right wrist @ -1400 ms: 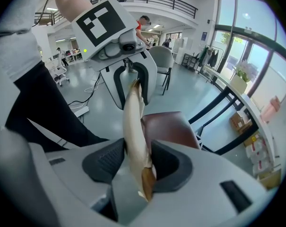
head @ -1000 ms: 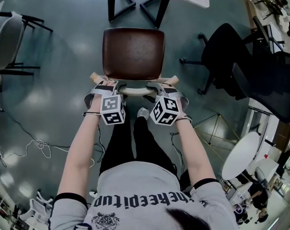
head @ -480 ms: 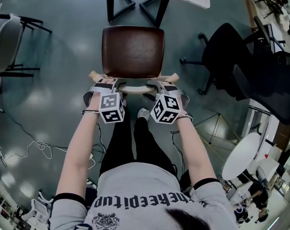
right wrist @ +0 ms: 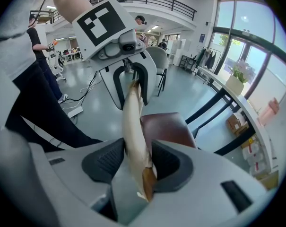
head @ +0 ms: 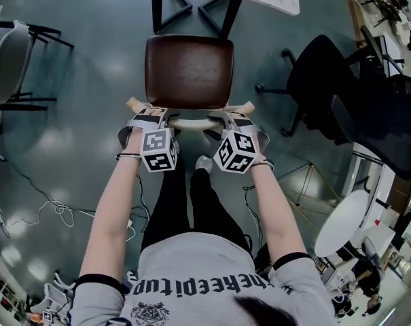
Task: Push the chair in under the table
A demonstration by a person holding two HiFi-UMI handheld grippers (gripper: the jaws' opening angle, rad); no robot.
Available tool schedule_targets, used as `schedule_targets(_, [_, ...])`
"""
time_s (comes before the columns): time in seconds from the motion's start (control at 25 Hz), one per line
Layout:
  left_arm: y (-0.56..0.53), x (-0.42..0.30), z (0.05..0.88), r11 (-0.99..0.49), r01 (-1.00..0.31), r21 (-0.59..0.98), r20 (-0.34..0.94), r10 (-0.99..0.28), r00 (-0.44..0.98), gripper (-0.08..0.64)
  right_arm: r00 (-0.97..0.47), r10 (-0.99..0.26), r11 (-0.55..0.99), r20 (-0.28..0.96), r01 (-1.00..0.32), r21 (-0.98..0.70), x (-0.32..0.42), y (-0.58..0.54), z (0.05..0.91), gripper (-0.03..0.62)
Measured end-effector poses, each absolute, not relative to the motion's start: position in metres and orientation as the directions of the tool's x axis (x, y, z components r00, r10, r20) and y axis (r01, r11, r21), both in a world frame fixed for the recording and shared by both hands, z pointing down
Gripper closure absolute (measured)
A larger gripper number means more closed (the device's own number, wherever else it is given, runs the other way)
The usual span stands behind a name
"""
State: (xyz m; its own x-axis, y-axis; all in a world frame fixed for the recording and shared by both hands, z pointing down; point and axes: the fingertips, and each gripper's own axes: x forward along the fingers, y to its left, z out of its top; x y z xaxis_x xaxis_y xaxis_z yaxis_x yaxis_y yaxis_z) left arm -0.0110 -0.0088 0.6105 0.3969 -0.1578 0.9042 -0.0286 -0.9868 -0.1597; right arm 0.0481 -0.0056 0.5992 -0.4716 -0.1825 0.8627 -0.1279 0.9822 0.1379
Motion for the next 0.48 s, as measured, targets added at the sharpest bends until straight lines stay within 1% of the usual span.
schedule_targets(0.48, [-0.038,-0.018,0.609,-0.986,-0.015,-0.167,0.901,-0.159,0.403,0.345,-0.462,-0.2,0.978,0.864,-0.143,0.15,0.041,-0.035,0.599,0.399])
